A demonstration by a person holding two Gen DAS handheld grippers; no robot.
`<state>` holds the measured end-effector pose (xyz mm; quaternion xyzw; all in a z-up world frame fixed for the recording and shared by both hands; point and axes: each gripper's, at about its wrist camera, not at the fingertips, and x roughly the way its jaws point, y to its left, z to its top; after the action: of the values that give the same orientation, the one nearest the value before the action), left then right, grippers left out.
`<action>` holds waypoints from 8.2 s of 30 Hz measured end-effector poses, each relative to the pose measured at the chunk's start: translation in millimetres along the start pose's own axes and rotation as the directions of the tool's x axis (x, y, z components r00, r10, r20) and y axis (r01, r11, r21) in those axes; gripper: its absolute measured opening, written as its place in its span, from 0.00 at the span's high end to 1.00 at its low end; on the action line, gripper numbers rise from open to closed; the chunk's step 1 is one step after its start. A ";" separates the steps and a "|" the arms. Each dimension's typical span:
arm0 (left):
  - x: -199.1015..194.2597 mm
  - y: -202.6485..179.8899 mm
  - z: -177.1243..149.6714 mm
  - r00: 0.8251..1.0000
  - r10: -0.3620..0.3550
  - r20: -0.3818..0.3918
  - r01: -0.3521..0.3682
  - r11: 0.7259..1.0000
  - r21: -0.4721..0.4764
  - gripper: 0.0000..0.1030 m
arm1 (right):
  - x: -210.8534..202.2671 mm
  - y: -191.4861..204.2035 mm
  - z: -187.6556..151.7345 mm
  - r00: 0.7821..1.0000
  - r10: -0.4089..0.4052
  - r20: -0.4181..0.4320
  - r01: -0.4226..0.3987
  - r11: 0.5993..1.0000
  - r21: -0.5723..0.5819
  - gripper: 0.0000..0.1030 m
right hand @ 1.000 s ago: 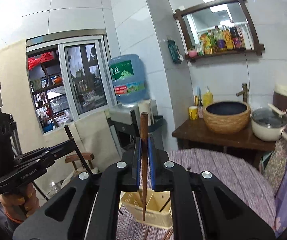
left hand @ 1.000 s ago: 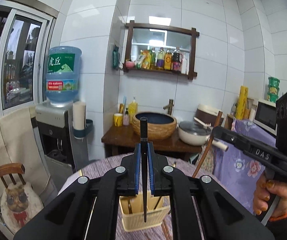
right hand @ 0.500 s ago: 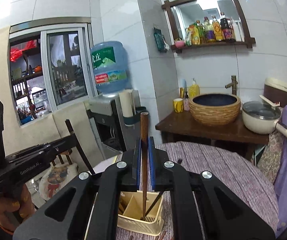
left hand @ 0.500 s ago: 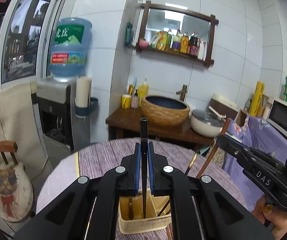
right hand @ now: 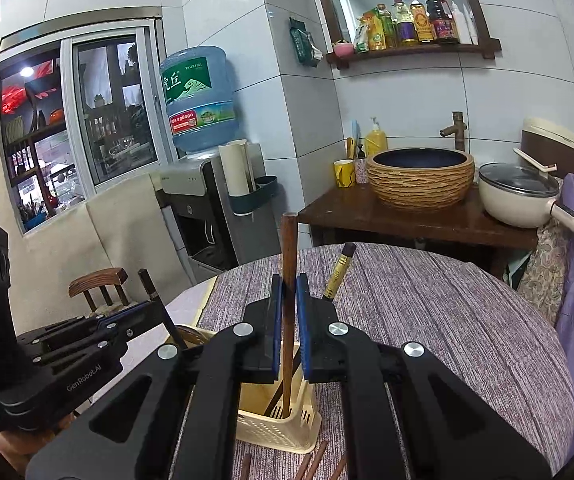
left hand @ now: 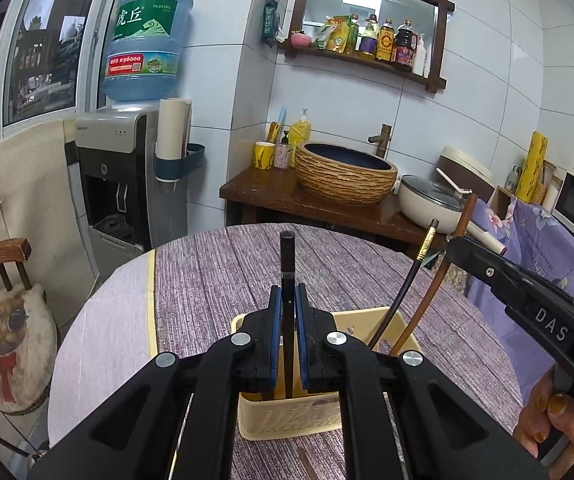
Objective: Organize utensils
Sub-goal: 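Open both tools to release the chopsticks in the basket, then move both tools back toward the remaining spoons and chopsticks, then grasp a brown chopstick with the left tool while the right tool grasps the large steel spoon, then lift the chopstick and spoon and lower both into the cream basket, then open both tools and withdraw them from the basket, then grasp the small steel spoon with the left tool while the right tool grasps a brown chopstick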
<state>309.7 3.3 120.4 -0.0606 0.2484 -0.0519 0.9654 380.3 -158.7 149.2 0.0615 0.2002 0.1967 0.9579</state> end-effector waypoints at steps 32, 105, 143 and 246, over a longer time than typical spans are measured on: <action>-34.3 36.2 -159.0 0.969 0.077 -0.235 -0.093 0.994 -0.059 0.28 | -44.3 -10.7 -201.4 0.891 -0.216 -0.399 0.212 0.976 -0.053 0.46; 45.8 -22.5 -152.0 0.915 0.034 -0.402 -0.014 0.998 0.055 0.90 | -10.3 -43.3 -197.1 0.863 -0.229 -0.450 0.237 0.971 -0.040 0.61; -53.7 1.0 -78.9 1.000 -0.002 -0.020 0.002 1.000 -0.027 0.93 | -88.6 -5.3 -132.3 0.992 -0.084 -0.091 0.078 0.994 -0.074 0.61; -26.8 -40.4 -195.5 0.914 -0.101 -0.392 0.156 0.982 0.111 0.50 | -56.1 -36.2 -184.0 0.932 -0.184 -0.312 0.211 0.976 0.055 0.44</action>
<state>188.5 -50.9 -31.0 0.0022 0.4242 -0.1434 0.8942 270.8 -207.1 -5.6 0.0517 0.3592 0.0973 0.9267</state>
